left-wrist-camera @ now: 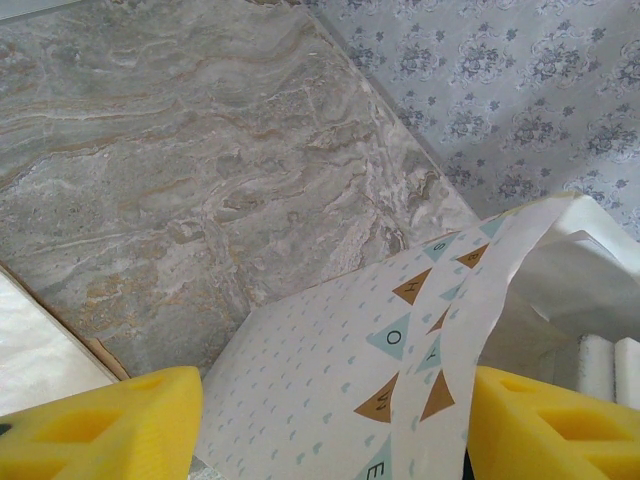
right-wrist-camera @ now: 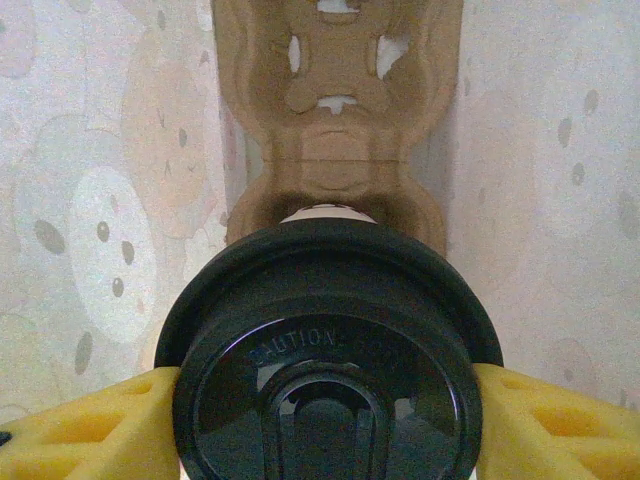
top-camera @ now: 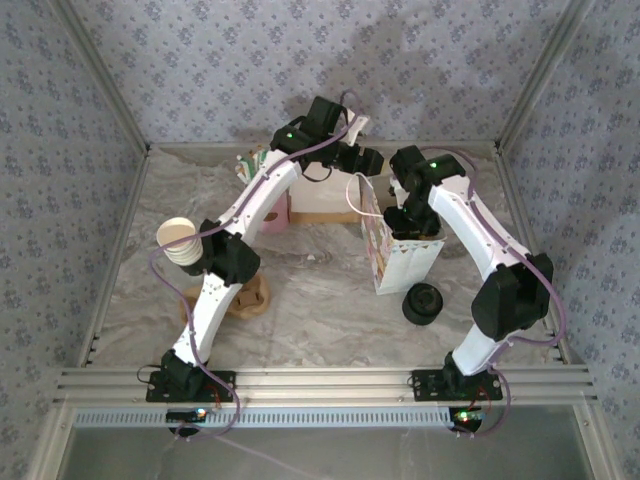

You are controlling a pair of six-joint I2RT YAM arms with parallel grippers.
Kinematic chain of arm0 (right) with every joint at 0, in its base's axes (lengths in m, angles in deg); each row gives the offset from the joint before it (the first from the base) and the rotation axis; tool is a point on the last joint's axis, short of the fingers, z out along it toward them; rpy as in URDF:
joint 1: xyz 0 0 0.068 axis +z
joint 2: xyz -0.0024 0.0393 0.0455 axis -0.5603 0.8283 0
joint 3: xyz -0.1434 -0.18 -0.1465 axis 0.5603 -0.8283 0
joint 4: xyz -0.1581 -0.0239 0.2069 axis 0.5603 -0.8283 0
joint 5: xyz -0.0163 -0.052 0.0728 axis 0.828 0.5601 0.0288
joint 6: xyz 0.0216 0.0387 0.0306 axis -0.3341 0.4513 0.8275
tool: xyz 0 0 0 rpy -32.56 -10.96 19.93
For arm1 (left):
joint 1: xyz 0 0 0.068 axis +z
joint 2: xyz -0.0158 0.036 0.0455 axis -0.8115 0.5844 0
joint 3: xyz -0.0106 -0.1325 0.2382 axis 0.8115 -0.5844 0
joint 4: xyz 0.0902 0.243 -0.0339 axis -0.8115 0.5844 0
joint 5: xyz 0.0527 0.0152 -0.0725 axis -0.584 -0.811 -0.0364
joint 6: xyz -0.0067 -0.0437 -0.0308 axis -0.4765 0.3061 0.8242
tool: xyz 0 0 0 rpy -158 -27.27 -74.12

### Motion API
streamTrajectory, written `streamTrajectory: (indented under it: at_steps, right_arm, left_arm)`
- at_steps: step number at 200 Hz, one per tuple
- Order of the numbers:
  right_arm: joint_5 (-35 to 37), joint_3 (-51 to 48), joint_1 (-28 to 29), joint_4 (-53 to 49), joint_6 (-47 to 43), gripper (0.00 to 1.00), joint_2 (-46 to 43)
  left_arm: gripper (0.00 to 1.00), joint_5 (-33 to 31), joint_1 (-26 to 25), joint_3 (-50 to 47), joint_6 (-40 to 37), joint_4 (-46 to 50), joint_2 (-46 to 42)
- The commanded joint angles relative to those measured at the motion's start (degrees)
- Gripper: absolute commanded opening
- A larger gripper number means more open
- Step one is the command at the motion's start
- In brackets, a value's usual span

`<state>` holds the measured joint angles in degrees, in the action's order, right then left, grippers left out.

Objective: Pack the takeout coffee

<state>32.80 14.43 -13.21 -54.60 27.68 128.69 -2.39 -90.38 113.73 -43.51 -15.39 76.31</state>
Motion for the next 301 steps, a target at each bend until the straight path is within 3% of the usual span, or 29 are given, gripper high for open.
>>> streamTrajectory:
  at_steps: [1,301]
  right_arm:
    - [-0.1,-0.4,-0.4,-1.1,-1.0,0.66,0.8]
    - [1.4,1.2,-0.6,-3.8,-1.3,0.67,3.3]
  left_arm:
    - [0.68,-0.3,-0.5,1.9,-0.2,0.6,-0.7]
    - [0.68,-0.7,-0.5,1.9,-0.3,0.9,-0.9]
